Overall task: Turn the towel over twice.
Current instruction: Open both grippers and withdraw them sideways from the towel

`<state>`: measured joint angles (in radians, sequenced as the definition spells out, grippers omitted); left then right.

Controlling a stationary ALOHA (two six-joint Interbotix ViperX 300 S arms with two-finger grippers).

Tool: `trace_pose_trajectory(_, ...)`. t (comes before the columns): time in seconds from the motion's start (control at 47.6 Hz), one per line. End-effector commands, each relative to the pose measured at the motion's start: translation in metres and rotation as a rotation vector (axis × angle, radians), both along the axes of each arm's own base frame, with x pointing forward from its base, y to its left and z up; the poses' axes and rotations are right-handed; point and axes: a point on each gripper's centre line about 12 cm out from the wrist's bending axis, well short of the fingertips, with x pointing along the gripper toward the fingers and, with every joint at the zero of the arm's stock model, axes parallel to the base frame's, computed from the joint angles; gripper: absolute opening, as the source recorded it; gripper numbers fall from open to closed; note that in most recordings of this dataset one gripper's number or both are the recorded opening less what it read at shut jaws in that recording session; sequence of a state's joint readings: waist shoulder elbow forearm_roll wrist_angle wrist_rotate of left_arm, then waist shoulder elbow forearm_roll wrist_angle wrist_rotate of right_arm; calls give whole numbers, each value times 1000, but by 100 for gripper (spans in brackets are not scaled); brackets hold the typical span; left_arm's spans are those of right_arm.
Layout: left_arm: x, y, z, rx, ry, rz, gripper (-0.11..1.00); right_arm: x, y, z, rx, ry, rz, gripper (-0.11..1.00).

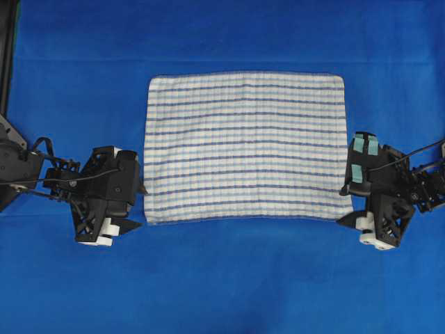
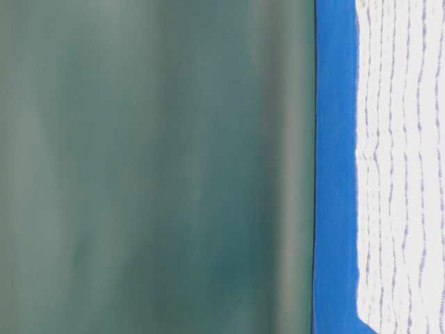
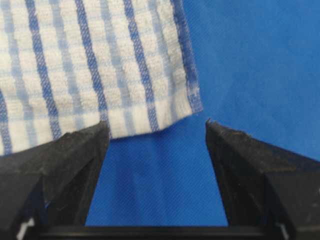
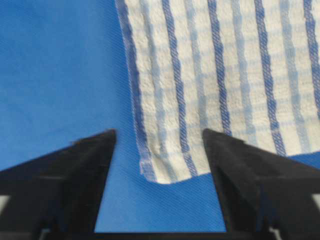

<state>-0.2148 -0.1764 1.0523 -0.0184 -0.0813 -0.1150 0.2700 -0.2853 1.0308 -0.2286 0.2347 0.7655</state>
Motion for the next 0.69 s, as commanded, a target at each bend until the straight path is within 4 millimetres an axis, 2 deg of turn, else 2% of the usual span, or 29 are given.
trace_pose_trajectory(0.0,5,-1,19,-12,-44,3,68,6,2,15,1,-38,9,65)
trace_pose_trajectory(0.105,6,4,36,-18,-76,17,68,6,0,28,-28,-46,16,61)
trace_pose_trajectory(0.357,1,30,78,-24,-180,99,67,0,-20,84,-159,-154,19,62)
trace_pose_trajectory(0.504,-7,49,101,-21,-244,162,67,-15,-40,114,-234,-251,-12,62)
trace_pose_trajectory(0.672,-21,61,129,23,-333,172,67,-40,-56,145,-293,-358,-50,62)
